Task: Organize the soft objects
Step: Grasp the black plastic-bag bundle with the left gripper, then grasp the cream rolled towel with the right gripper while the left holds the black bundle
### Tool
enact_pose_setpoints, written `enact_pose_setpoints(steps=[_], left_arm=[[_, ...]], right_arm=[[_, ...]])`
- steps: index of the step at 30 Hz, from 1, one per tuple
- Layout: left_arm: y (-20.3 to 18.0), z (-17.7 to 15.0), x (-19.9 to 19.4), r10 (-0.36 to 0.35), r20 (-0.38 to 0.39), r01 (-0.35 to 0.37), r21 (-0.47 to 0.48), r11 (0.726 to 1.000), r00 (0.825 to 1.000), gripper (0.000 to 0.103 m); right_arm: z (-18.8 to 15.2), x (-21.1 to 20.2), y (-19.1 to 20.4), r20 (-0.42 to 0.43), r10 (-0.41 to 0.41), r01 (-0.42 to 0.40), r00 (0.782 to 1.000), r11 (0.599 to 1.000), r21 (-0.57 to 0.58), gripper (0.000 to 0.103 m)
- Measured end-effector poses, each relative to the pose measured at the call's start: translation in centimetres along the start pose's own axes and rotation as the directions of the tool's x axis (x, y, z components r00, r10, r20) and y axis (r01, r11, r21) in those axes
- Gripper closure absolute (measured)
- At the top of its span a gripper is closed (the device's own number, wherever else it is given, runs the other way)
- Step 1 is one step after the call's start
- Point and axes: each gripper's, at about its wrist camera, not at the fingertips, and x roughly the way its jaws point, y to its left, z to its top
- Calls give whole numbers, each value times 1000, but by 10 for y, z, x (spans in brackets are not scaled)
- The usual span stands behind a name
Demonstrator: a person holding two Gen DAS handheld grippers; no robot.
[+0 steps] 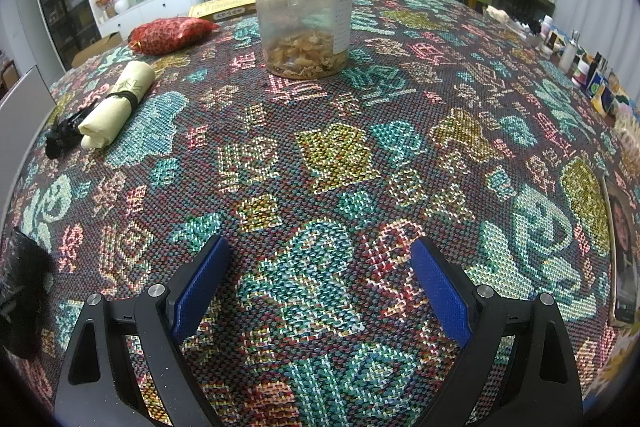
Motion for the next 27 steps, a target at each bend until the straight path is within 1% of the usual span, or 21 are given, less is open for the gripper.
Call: enact_pose_setpoints(steps=[1,2,3,4,5,6,13,27], left_arm=[[-2,1,1,-1,31,0,30,1000,1000,33],[-2,2,3,15,41,-17,48,999,999,17],[-3,4,8,59,39,-61,63,996,997,9],[-2,6,13,78,33,-80,69,994,996,8],[1,6,17,69,43,-72,67,995,997,2],[6,7,19,62,53,-65,54,996,997,0],[6,5,19,75,71,-78,41,996,995,0],[6,5,19,75,72,-78,41,996,995,0]], right_arm=[[0,0,0,0,0,0,1000,1000,0,9],[0,0,0,0,0,0,1000,1000,0,9],[0,1,0,0,1,-1,1000,1000,0,9],[0,1,0,0,0,0,1000,1000,0,9],[0,1,1,0,0,0,1000,1000,0,9],[0,1,0,0,0,0,1000,1000,0,9],[0,1,0,0,0,0,1000,1000,0,9],[0,1,0,0,-2,2,1000,1000,-2,9]])
